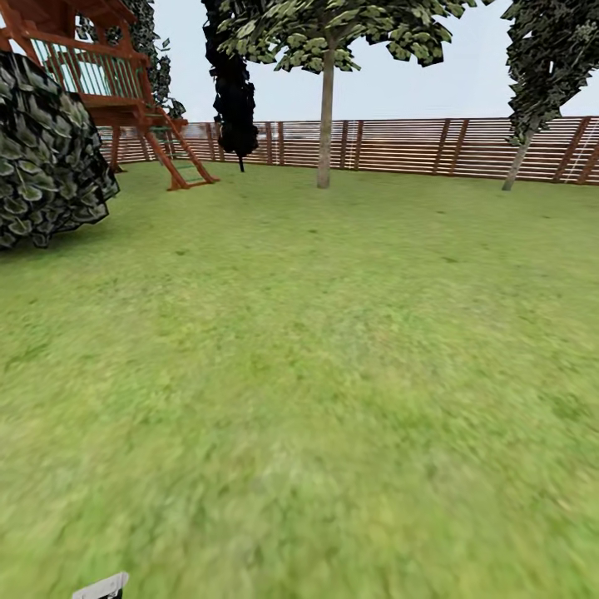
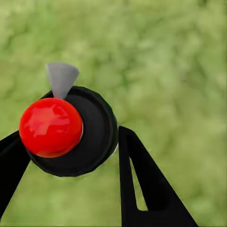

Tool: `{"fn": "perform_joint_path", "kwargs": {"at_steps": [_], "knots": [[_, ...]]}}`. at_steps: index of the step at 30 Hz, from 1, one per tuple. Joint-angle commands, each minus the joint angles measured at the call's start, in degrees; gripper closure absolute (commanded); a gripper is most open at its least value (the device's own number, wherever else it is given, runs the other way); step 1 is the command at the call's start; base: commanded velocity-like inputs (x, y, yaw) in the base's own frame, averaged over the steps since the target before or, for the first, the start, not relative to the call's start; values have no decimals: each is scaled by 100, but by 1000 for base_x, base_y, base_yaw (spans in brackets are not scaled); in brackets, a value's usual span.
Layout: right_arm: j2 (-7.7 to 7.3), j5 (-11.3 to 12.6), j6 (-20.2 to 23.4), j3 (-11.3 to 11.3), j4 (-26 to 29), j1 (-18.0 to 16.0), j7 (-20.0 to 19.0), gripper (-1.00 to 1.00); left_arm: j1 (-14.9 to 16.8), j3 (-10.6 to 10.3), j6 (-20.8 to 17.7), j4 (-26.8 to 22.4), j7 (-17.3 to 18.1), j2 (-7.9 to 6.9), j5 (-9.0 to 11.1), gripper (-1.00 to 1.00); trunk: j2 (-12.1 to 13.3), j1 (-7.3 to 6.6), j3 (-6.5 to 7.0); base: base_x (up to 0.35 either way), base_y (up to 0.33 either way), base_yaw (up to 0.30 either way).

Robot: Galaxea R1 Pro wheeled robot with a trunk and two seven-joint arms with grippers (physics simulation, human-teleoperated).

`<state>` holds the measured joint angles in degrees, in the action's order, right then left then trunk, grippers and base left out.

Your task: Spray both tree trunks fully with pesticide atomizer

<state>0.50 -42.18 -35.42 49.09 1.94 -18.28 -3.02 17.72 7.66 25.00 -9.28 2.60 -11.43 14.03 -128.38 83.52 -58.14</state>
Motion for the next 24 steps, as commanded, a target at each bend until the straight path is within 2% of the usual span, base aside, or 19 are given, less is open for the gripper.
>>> {"fn": "perform_joint_path", "kwargs": {"at_steps": [1,24], "knots": [[2,-15,-9,48,8,0,-32,-100,3,17,14,5,30,1,30,100,-2,3,-5,336,80,0],[2,-12,-9,48,8,0,-32,-100,3,17,14,5,30,1,30,100,-2,3,-5,335,80,0]]}}
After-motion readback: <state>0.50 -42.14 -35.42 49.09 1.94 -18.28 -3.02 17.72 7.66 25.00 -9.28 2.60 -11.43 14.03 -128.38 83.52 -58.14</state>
